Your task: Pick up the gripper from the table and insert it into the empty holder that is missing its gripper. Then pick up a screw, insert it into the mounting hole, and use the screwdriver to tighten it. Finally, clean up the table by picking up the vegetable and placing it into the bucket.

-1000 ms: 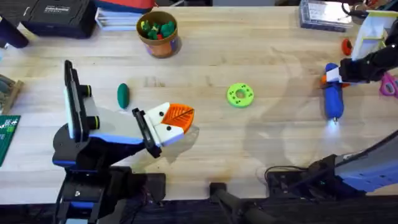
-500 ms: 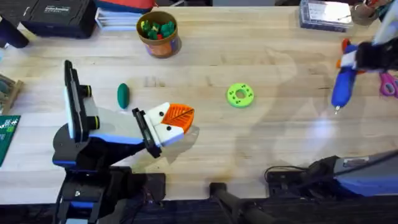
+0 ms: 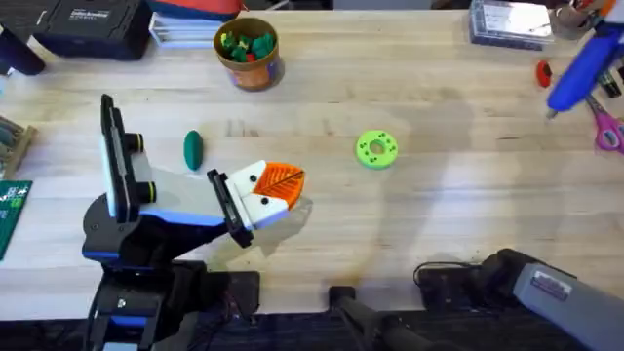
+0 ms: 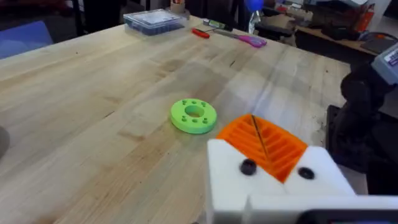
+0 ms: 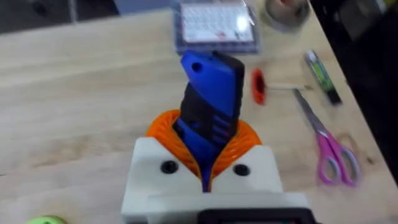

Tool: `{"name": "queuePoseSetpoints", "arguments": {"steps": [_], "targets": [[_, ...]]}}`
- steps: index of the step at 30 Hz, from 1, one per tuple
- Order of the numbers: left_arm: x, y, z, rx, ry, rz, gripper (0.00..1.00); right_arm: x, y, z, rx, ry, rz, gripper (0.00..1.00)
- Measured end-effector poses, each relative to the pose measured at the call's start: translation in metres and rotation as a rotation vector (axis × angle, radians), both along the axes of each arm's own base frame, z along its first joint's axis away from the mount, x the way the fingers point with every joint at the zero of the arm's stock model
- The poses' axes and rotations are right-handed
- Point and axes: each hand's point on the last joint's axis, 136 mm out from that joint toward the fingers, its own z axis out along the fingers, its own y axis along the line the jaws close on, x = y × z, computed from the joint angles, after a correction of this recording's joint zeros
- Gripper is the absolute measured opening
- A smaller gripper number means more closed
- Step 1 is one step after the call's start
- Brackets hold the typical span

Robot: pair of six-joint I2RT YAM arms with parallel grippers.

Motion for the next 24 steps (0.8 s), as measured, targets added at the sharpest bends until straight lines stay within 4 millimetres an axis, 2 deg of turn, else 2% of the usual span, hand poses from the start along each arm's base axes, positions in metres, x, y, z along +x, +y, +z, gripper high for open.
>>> {"name": "queuePoseSetpoints", "arguments": {"steps": [3, 8, 11, 14, 19, 24], "targets": [[0.0, 0.0, 0.0, 0.0, 0.0, 0.0, 0.013, 0.004, 0.039, 0.013, -0.004, -0.111, 0.081, 0.027], [0.0, 0.0, 0.0, 0.0, 0.0, 0.0, 0.013, 0.009, 0.124, 0.024, 0.029, -0.274, 0.289, 0.027], [0.0, 0.0, 0.0, 0.0, 0.0, 0.0, 0.013, 0.006, 0.176, 0.027, 0.059, -0.329, 0.432, 0.027], [0.0, 0.0, 0.0, 0.0, 0.0, 0.0, 0.013, 0.0, 0.22, 0.03, 0.088, -0.347, 0.555, 0.027], [0.0, 0.0, 0.0, 0.0, 0.0, 0.0, 0.013, -0.012, 0.274, 0.038, 0.124, -0.384, 0.708, 0.027], [0.0, 0.0, 0.0, 0.0, 0.0, 0.0, 0.013, -0.019, 0.315, 0.04, 0.15, -0.404, 0.822, 0.027]]}}
